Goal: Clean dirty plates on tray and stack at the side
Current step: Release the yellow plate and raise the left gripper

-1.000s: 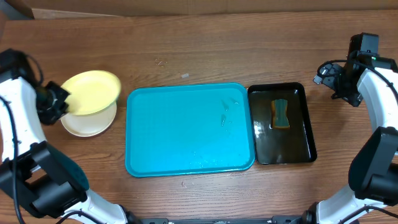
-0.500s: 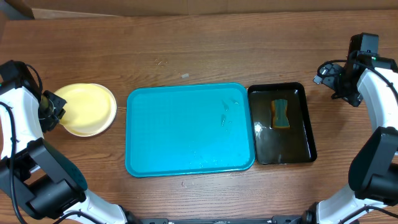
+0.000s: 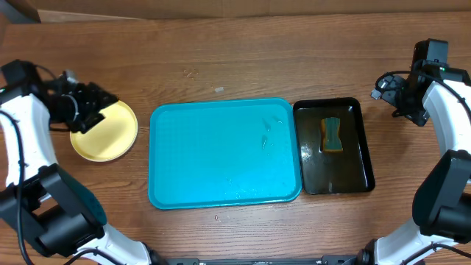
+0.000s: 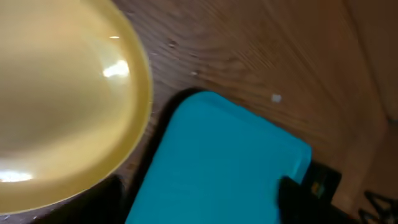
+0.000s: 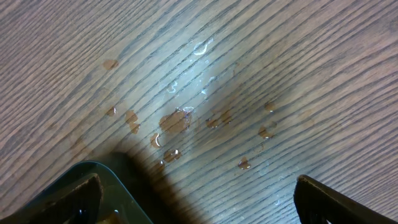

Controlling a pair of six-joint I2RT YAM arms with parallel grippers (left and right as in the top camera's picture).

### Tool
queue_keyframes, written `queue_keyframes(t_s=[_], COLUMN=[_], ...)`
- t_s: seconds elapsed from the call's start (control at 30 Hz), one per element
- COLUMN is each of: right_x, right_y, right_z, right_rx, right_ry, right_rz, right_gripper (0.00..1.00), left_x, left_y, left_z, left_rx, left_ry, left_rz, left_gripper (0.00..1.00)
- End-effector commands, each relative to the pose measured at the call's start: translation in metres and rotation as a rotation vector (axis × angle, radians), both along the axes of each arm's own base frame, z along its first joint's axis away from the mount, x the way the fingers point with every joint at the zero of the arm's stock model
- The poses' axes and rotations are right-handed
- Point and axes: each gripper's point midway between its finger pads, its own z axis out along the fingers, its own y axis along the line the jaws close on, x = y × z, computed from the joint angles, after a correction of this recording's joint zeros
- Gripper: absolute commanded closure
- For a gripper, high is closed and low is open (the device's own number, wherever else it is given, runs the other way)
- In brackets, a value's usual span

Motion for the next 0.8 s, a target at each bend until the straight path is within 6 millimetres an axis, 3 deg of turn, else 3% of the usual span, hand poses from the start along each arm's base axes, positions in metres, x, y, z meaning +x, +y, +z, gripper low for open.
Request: queue_keyframes(t_s=[0.0, 0.27, 0.77], right_x=[0.003, 0.003, 0.003], right_y=[-0.001, -0.001, -0.001], right_z=[0.010, 0.010, 0.010], right_rx=[-0.004, -0.005, -0.004], right_ry=[-0.029, -0.029, -0.029], right_rz=[-0.007, -0.007, -0.007], right_gripper=[0.00, 0.00, 0.00], left_x=[0.011, 0.014, 0.005], left_y=[-0.037, -0.069, -0.032], left_z=[0.020, 0.013, -0.009], left_rx=[-0.019, 0.041, 0.331], left_ry=[-0.088, -0.057, 0.076], left_rz=[-0.131, -0.222, -0.184], left_gripper=[0.00, 0.00, 0.00])
